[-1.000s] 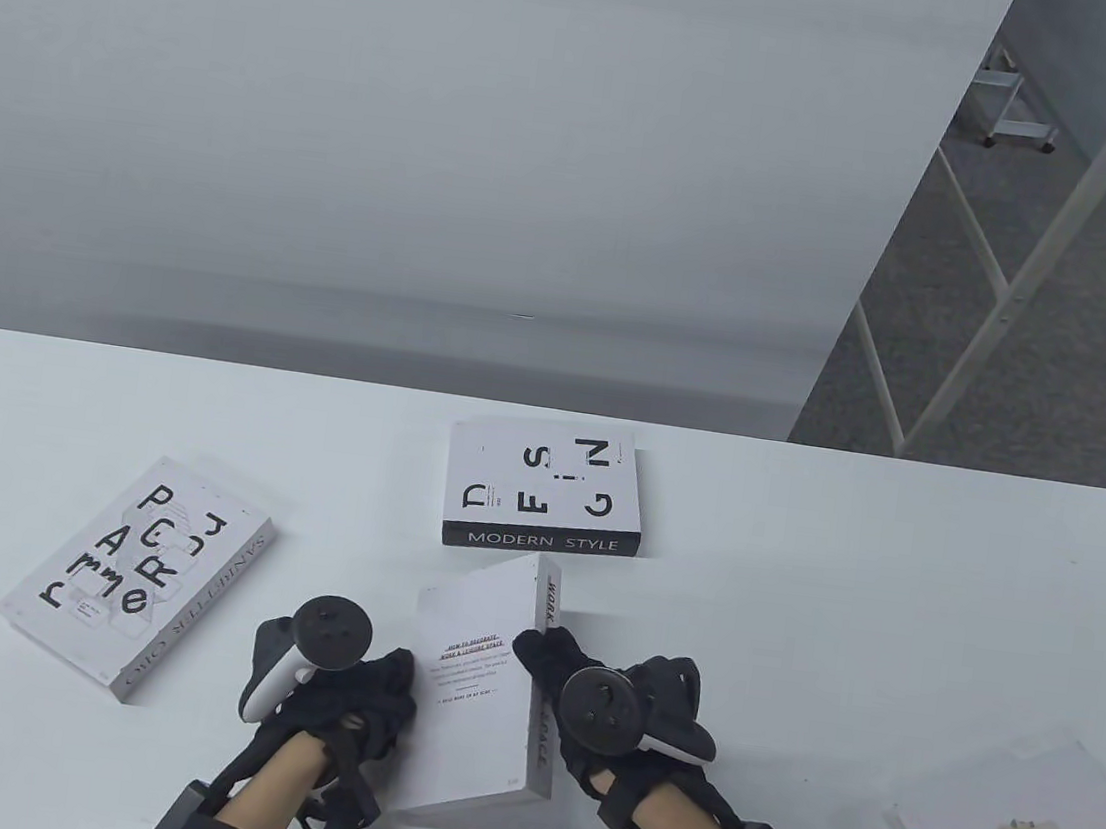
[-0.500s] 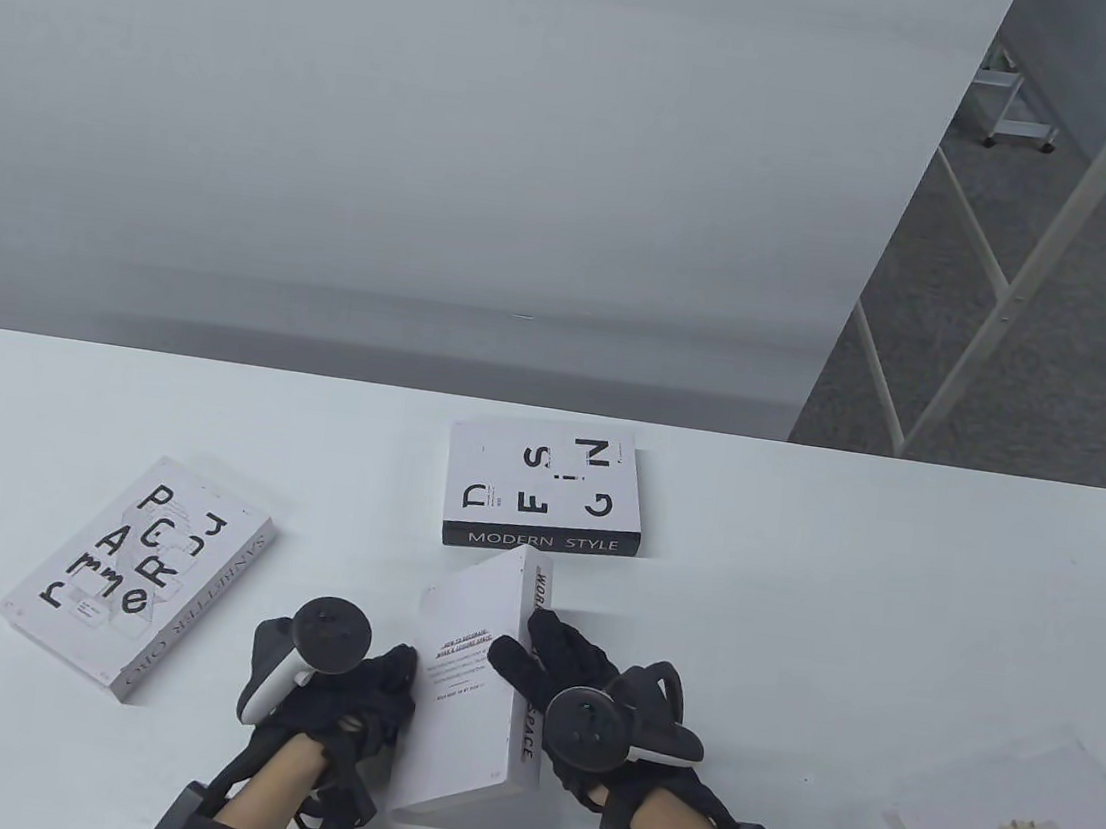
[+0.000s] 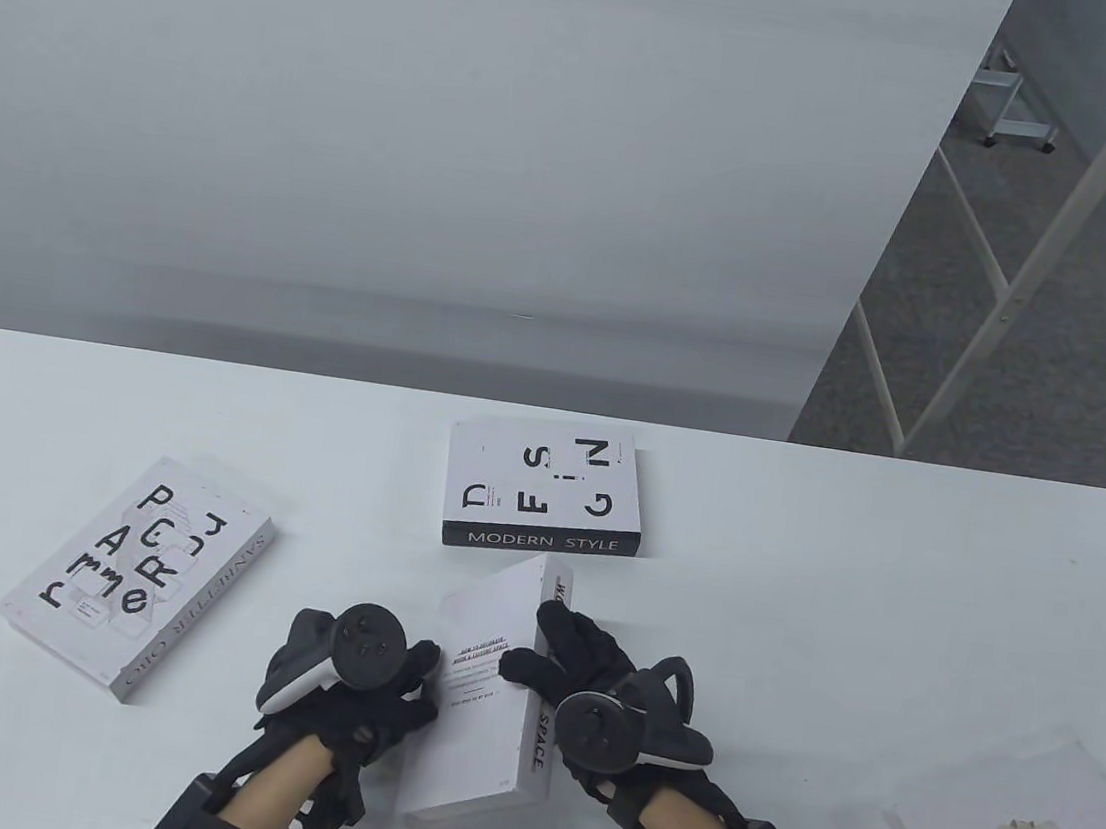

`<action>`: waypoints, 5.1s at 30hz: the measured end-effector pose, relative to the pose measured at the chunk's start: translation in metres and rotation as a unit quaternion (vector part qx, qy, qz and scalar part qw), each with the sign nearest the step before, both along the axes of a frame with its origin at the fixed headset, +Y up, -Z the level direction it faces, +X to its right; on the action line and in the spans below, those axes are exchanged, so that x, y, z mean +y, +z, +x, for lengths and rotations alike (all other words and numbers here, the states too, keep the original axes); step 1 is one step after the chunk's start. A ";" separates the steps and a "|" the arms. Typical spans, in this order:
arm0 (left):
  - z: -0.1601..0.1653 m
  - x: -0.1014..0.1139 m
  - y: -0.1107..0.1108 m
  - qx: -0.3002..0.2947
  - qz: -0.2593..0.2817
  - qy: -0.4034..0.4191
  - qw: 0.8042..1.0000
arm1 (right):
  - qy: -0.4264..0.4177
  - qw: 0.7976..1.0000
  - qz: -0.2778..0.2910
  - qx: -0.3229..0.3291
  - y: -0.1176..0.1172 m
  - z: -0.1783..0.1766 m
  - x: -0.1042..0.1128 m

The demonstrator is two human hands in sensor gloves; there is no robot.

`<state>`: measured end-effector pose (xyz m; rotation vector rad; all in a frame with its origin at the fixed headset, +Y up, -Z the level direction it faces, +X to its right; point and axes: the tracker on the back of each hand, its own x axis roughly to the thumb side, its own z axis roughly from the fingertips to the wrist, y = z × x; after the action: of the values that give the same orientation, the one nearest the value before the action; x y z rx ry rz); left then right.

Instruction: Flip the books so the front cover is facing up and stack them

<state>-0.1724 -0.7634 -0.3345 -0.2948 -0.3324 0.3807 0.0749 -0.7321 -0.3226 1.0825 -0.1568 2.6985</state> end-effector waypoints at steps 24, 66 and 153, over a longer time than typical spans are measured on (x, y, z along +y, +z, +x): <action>-0.059 0.134 0.038 0.041 0.246 -0.091 0.964 | -0.271 0.929 -0.163 -0.192 -0.039 0.060 -0.010; -0.094 0.141 0.038 0.081 0.226 -0.100 0.966 | -0.522 0.600 -0.495 -0.350 -0.159 -0.009 -0.086; -0.021 0.076 0.020 -0.027 0.160 -0.207 0.965 | 0.043 0.681 -0.338 -0.648 0.010 0.352 -0.040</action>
<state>-0.1937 -0.6875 -0.3148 -0.0514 -0.3699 -0.0945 0.4273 -0.7718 -0.3126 -1.1083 0.6298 2.5862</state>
